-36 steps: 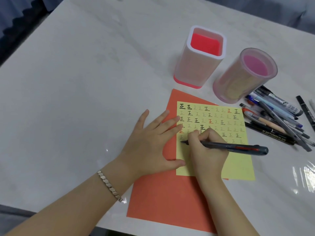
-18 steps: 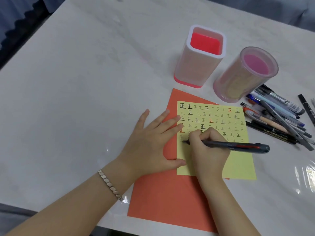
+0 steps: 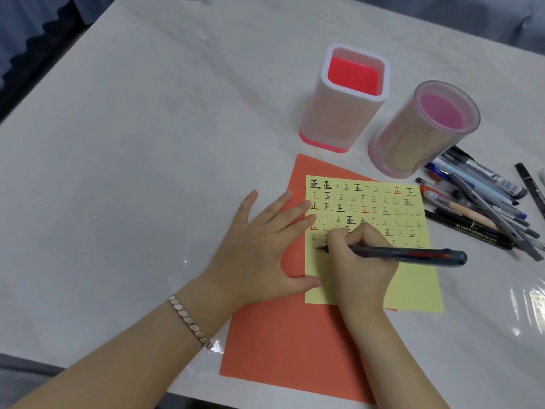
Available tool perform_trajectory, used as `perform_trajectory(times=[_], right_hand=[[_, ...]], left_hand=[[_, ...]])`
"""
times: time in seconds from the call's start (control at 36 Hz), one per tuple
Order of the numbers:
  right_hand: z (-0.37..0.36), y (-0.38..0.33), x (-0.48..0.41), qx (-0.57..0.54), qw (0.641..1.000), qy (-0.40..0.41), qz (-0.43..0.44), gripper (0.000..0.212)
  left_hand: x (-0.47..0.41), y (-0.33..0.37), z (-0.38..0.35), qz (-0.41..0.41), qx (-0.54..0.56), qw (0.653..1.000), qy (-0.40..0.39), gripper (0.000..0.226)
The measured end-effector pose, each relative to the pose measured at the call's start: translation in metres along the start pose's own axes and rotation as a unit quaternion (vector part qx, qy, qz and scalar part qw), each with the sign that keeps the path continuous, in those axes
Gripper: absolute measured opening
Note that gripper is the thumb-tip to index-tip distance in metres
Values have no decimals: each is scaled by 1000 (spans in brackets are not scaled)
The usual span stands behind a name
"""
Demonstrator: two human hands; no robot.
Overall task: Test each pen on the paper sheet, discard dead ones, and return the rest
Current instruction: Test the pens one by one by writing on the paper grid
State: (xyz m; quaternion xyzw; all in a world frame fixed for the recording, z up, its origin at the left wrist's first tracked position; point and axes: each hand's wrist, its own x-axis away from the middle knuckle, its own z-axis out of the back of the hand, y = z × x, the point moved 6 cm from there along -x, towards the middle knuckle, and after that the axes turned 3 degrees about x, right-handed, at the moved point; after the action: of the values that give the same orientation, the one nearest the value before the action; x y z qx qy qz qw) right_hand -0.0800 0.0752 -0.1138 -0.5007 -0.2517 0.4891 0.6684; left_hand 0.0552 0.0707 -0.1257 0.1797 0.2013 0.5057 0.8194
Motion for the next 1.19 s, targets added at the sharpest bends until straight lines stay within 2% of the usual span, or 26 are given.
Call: perform_trajectory(times=[0.81,1.03,1.14,1.19], right_hand=[[-2,-2,0,5,1000,-22,-9,27],[6,1,1,-15,999,18,-40,28],[17,6,-6,-56,994,38,-81,38],[23,6,-7,-79,992,22,-92,32]], left_hand=[[0,1,1,-5,6,1000,10,85],[0,0,1,-1,2,1000,-1,87],[0,0,1,1,-4,1000,-7,87],[0,0,1,1,-7,1000,-11,87]])
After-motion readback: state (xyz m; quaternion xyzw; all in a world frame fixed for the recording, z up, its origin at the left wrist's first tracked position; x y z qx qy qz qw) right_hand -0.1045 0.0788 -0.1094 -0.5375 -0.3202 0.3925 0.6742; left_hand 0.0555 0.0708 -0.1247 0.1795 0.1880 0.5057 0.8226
